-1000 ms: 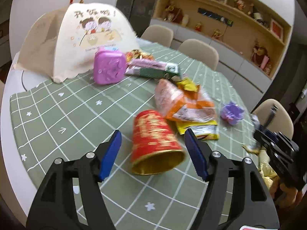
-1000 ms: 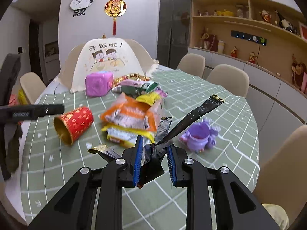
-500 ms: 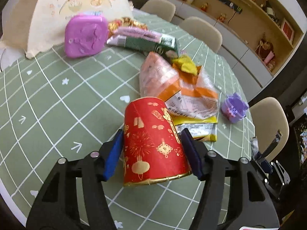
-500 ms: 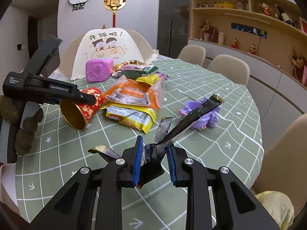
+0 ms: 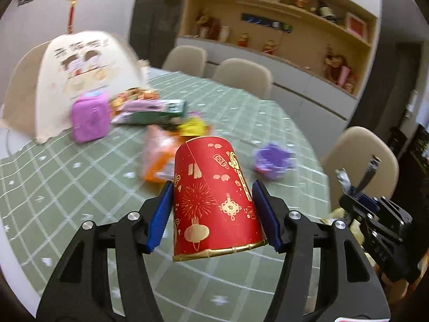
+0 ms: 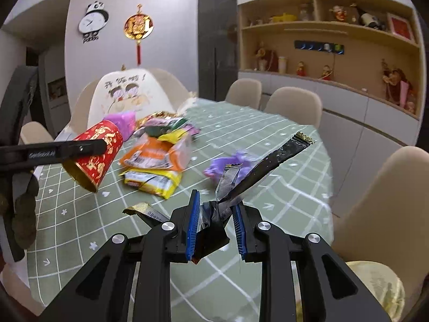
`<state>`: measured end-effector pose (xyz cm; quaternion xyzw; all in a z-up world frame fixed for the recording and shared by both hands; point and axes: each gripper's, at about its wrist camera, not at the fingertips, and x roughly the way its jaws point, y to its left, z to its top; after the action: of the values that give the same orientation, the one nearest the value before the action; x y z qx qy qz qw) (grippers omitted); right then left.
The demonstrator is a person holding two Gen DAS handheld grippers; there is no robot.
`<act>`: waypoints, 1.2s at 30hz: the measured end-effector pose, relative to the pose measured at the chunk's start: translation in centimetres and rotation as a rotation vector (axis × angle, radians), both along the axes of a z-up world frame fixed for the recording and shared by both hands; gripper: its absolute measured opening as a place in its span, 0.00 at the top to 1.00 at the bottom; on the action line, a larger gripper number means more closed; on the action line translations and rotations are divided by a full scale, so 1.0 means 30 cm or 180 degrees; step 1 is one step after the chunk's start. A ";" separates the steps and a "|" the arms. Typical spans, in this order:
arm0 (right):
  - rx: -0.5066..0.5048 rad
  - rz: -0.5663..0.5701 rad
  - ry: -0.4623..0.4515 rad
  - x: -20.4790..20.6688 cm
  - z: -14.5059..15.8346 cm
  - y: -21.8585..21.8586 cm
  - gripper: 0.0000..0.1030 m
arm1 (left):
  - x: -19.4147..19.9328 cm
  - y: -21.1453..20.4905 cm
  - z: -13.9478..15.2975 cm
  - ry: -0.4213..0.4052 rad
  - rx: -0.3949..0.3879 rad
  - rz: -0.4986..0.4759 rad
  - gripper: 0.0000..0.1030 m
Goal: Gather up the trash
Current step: 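Carry the red cup and black wrapper into the yellow trash bag with both tools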
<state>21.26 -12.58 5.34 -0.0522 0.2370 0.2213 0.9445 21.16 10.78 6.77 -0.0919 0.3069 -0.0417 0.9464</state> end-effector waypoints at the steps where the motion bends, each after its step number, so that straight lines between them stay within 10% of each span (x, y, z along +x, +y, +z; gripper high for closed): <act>1: 0.0009 -0.0037 -0.0018 -0.007 0.005 -0.027 0.77 | -0.006 -0.025 0.005 -0.0021 -0.0035 -0.0077 0.45; 18: -0.0049 -0.1151 0.0025 -0.153 -0.074 -0.686 0.77 | 0.068 -0.793 -0.138 0.0150 -0.0219 -0.1609 0.44; 36: 0.0070 -0.1513 0.0427 -0.107 -0.251 -0.967 0.77 | 0.255 -1.144 -0.378 0.0923 -0.0502 -0.2044 0.41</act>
<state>18.04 -41.58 -2.20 0.0301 0.3025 -0.0016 0.9527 28.80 -23.54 -4.58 -0.0686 0.4470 -0.3470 0.8216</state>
